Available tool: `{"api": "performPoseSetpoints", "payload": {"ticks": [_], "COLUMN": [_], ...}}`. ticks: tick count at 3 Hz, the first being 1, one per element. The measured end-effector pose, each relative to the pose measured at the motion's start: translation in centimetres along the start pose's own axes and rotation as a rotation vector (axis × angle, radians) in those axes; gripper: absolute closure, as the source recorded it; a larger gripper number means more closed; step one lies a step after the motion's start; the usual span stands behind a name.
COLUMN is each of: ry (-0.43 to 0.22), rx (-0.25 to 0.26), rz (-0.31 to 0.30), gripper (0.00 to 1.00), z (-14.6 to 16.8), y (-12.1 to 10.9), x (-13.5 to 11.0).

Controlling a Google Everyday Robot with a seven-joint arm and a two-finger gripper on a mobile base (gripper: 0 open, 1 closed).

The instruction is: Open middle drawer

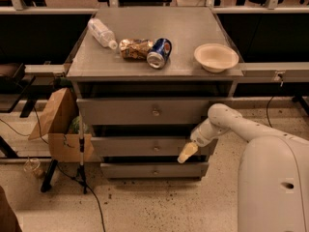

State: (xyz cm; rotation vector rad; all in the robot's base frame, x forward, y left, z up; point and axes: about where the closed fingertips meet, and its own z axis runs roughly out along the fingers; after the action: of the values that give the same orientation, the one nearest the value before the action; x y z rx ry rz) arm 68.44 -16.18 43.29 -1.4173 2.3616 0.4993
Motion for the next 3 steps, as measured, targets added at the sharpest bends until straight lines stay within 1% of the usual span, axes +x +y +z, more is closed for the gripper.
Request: {"api": "performPoseSetpoints", "payload": {"ticks": [1, 2, 3], "ry": [0.001, 0.004, 0.004], "rx": [0.004, 0.002, 0.002], "rz": [0.017, 0.02, 0.02], "gripper": [0.0, 0.09, 0.32], "z": [-0.23, -0.26, -0.41], "y": [0.13, 0.24, 0.0], "x": [1.1, 1.38, 1.12]}}
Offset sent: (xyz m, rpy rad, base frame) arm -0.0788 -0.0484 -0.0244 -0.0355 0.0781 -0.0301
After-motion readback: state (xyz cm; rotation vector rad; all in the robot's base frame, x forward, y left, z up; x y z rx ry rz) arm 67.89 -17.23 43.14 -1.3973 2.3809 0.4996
